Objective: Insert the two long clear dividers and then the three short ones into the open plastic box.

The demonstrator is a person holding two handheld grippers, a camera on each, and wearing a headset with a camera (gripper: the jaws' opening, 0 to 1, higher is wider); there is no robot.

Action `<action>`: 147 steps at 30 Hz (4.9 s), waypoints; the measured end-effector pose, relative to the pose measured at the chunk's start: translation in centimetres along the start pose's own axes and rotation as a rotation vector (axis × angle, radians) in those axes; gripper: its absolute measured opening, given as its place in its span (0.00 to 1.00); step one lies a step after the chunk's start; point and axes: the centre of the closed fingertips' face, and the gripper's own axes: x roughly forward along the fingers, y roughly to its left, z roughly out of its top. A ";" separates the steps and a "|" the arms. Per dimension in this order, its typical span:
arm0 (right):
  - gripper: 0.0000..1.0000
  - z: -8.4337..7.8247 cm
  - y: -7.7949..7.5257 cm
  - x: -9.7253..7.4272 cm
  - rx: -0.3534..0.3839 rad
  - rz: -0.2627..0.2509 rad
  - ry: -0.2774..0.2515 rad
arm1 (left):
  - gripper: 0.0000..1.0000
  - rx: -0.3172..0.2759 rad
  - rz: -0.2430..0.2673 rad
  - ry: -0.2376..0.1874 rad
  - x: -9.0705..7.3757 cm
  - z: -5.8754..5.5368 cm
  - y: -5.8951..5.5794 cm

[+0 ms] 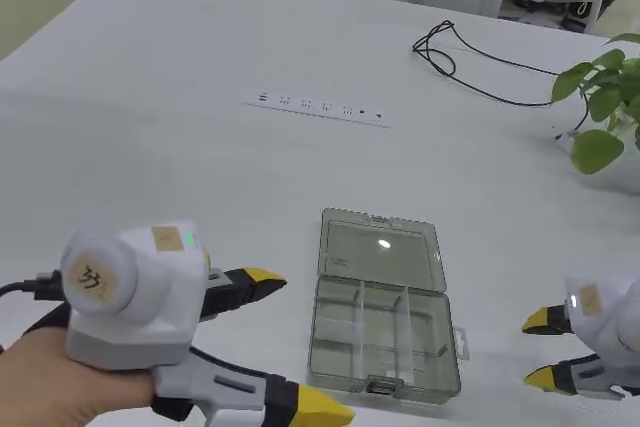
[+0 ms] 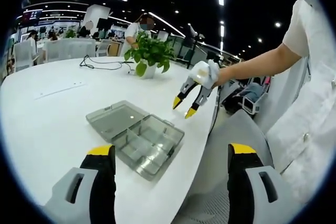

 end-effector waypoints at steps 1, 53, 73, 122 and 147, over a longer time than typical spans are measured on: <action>0.33 0.5 0.1 -0.2 0.003 -0.007 -0.009 | 0.89 0.001 0.000 -0.006 0.0 0.2 0.0; 0.32 19.0 5.7 -8.5 -0.098 -0.187 -0.261 | 0.27 -0.365 -0.179 -0.145 3.5 4.7 -5.0; 0.33 19.3 6.0 -9.1 -0.132 -0.201 -0.249 | 0.04 -0.378 -0.188 -0.157 3.3 4.7 -5.0; 0.35 20.3 4.4 -11.1 -0.156 -0.259 -0.272 | 0.00 -0.408 -0.160 -0.213 3.0 5.9 -3.9; 0.29 21.0 5.1 -13.5 0.047 0.096 -0.493 | 0.00 0.163 -0.246 -0.117 1.9 5.3 -6.8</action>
